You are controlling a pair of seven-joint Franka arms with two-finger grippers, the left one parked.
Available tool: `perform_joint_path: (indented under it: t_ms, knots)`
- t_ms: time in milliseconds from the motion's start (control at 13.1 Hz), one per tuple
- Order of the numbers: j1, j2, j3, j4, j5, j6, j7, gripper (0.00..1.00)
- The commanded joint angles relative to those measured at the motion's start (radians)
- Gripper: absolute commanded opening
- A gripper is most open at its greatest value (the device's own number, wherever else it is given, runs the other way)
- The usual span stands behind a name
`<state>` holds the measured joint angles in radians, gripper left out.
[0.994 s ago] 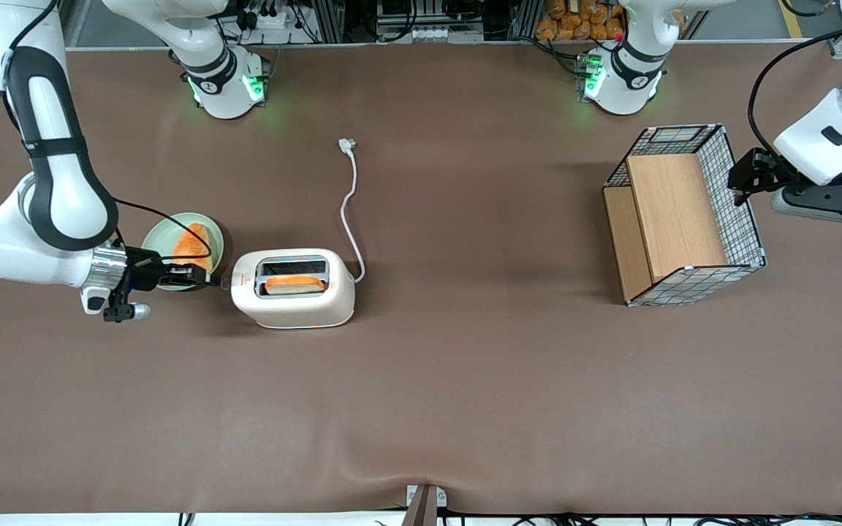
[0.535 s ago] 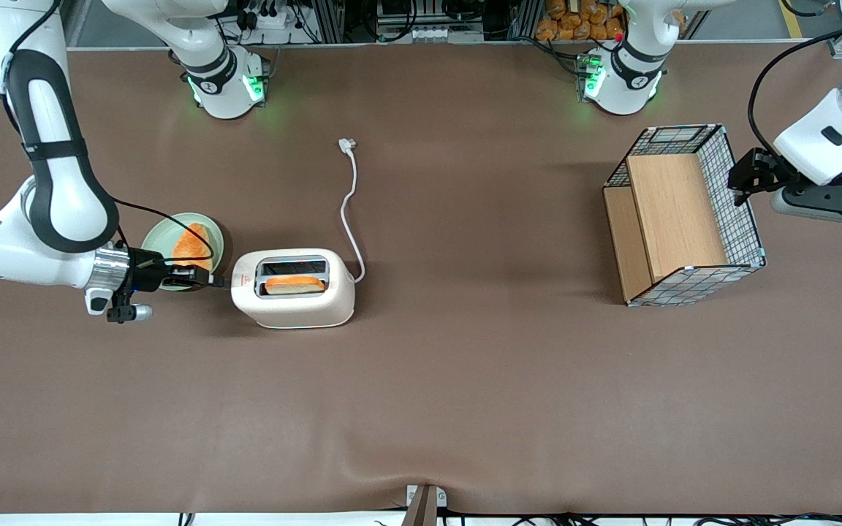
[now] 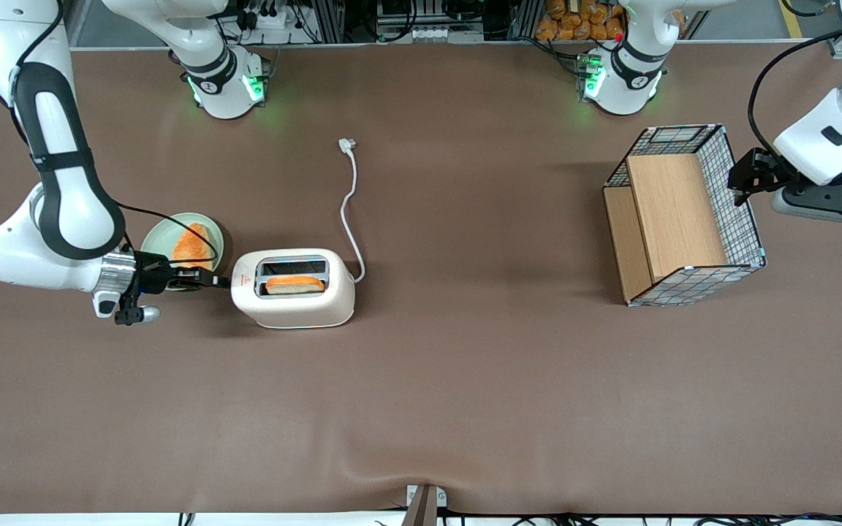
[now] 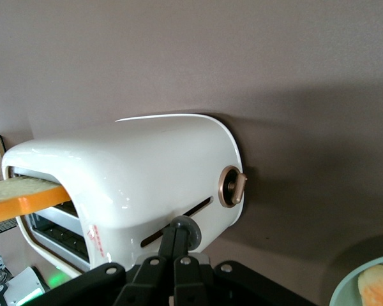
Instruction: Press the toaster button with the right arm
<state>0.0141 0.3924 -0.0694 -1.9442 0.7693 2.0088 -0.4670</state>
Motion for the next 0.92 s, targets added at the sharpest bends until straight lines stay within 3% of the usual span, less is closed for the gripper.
perform_joint_path:
  t_ms: [0,841]
  knots:
    - [-0.002,0.032,0.002,0.016,0.033,0.008,-0.039,0.00]
    - [-0.002,0.109,0.002,0.016,0.033,0.053,-0.061,0.00]
